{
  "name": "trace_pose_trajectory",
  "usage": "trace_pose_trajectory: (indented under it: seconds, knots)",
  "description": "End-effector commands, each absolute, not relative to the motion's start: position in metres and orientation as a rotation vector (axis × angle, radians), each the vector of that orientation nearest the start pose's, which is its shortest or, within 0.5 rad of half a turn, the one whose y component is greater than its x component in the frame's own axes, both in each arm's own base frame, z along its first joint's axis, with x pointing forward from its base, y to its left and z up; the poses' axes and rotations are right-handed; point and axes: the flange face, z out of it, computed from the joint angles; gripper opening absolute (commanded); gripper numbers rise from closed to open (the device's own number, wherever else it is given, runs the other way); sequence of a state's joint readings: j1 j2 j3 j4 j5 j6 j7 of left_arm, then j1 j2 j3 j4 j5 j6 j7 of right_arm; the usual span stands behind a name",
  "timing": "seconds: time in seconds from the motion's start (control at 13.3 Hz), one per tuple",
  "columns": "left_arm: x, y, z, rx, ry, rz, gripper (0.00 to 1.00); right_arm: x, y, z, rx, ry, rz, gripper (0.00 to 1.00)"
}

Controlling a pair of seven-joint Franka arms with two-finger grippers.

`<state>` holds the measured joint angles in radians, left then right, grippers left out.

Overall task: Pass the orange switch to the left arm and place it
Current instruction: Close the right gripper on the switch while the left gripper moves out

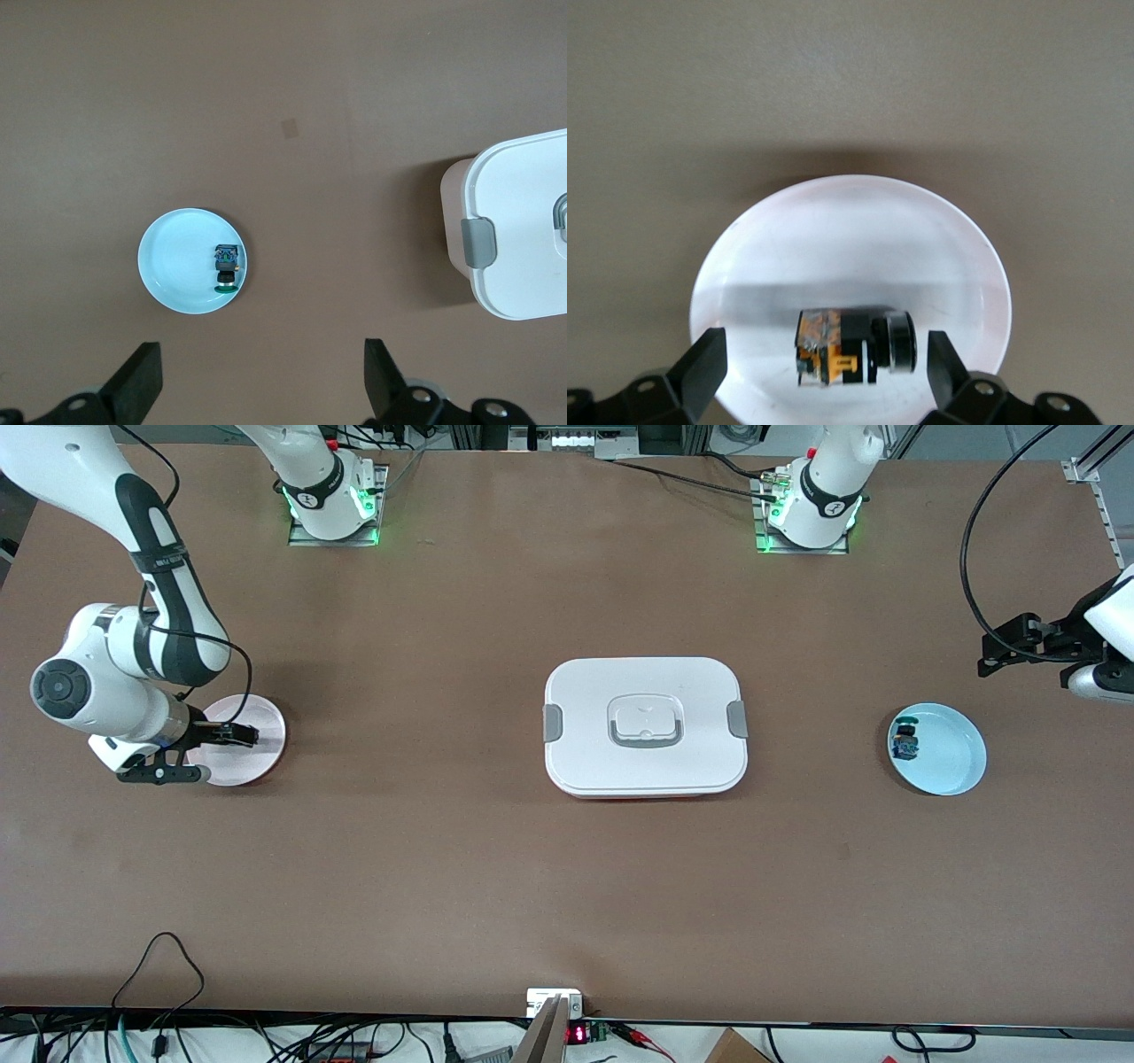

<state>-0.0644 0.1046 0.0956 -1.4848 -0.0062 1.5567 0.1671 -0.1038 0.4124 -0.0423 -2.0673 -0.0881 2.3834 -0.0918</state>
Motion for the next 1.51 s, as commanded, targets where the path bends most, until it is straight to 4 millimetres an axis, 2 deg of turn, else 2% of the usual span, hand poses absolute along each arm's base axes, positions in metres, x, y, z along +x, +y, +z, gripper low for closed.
trace_pose_trajectory:
  seconds: [0.0,0.15,0.23,0.38,0.53,0.6,0.68,0.9,0.98,1.05,1.13,1.21,1.36,1.43]
  knots:
    - [0.586,0.016,0.607,-3.151,0.224,0.062,1.00,0.566,-0.091,0.217,-3.201,-0.042,0.135,1.00]
    - [0.586,0.009,0.601,-3.151,0.250,0.100,1.00,0.565,-0.091,0.212,-3.202,-0.048,0.128,1.00]
    - [0.588,0.000,0.597,-3.143,0.281,0.113,1.00,0.565,-0.091,0.210,-3.202,-0.061,0.119,1.00]
    - [0.600,-0.027,0.574,-3.101,0.356,0.169,1.00,0.564,-0.091,0.207,-3.200,-0.102,0.115,1.00]
    - [0.599,-0.040,0.584,-3.023,0.396,0.143,1.00,0.562,-0.096,0.204,-3.195,-0.149,0.122,1.00]
    - [0.599,-0.040,0.580,-3.003,0.396,0.166,1.00,0.562,-0.096,0.203,-3.195,-0.154,0.120,1.00]
    - [0.594,-0.031,0.590,-3.007,0.384,0.154,1.00,0.561,-0.096,0.202,-3.193,-0.181,0.123,1.00]
    - [0.584,-0.007,0.602,-3.043,0.325,0.205,1.00,0.558,-0.095,0.194,-3.186,-0.207,0.144,1.00]
    - [0.577,-0.010,0.612,-3.152,0.312,0.248,1.00,0.554,-0.094,0.188,-3.184,-0.204,0.141,1.00]
    - [0.571,-0.006,0.611,-3.283,0.278,0.327,1.00,0.550,-0.095,0.184,-3.187,-0.195,0.117,1.00]
    - [0.567,0.009,0.608,-3.433,0.195,0.401,1.00,0.548,-0.099,0.183,-3.187,-0.185,0.117,1.00]
    - [0.565,0.015,0.603,-3.579,0.133,0.486,1.00,0.548,-0.099,0.183,-3.186,-0.187,0.117,1.00]
    - [0.572,0.016,0.578,-3.843,0.021,0.741,1.00,0.545,-0.100,0.181,-3.184,-0.190,0.124,1.00]
    - [0.577,0.012,0.570,-3.955,0.013,0.815,1.00,0.543,-0.102,0.178,-3.183,-0.185,0.134,1.00]
